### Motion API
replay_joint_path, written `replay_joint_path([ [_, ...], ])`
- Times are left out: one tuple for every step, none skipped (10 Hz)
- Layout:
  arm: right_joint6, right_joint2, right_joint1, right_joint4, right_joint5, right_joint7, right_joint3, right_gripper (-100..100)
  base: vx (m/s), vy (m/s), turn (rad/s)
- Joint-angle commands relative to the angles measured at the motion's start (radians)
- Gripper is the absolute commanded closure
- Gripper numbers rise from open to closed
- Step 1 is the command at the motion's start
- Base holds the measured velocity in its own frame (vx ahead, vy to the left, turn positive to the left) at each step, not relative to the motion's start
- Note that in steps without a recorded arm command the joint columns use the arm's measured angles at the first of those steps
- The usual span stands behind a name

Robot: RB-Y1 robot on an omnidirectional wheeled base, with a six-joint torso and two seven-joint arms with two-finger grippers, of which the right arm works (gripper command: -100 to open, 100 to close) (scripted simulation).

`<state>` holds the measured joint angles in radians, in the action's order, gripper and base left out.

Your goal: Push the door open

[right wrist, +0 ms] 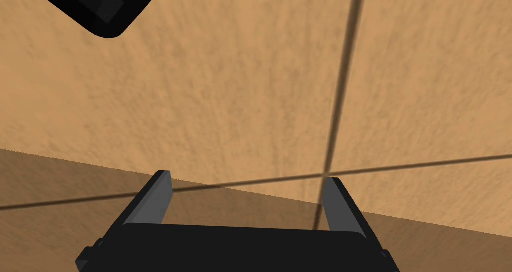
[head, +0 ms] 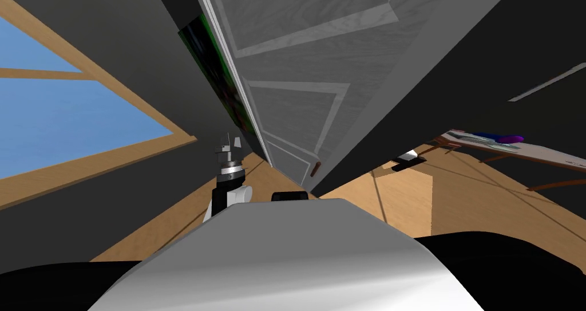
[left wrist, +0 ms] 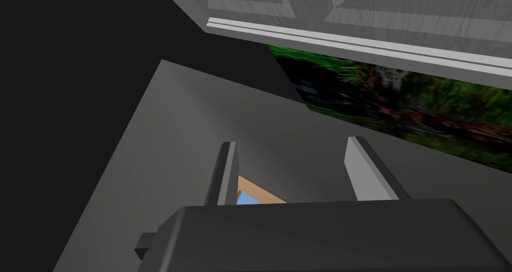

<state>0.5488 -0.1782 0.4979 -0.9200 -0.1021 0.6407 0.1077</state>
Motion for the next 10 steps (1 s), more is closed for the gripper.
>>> replay_joint_path([
  [0.032,0.0,0.007,-0.004,0.0,0.01,0.0,-100,0.142,0.055,-0.085],
  [0.054,-0.002,0.004,0.023,-0.002,0.025,0.003,-100,0.156,0.046,-0.155],
  [0.054,-0.002,0.004,0.023,-0.002,0.025,0.003,-100,0.04,0.056,-0.15],
  [0.068,-0.003,0.001,0.041,-0.003,0.035,0.005,-100,0.038,0.044,-0.133],
  [0.075,-0.004,0.0,0.05,-0.003,0.04,0.006,-100,0.047,0.053,-0.161],
  [0.075,-0.004,0.0,0.05,-0.003,0.04,0.006,-100,0.014,0.016,-0.049],
  [0.075,-0.004,0.0,0.05,-0.003,0.04,0.006,-100,0.01,0.005,0.055],
  [0.075,-0.004,0.0,0.05,-0.003,0.04,0.006,-100,0.0,0.0,0.0],
  [0.075,-0.004,0.0,0.05,-0.003,0.04,0.006,-100,-0.004,-0.004,0.013],
  [0.075,-0.004,0.0,0.05,-0.003,0.04,0.006,-100,-0.004,-0.004,0.014],
])
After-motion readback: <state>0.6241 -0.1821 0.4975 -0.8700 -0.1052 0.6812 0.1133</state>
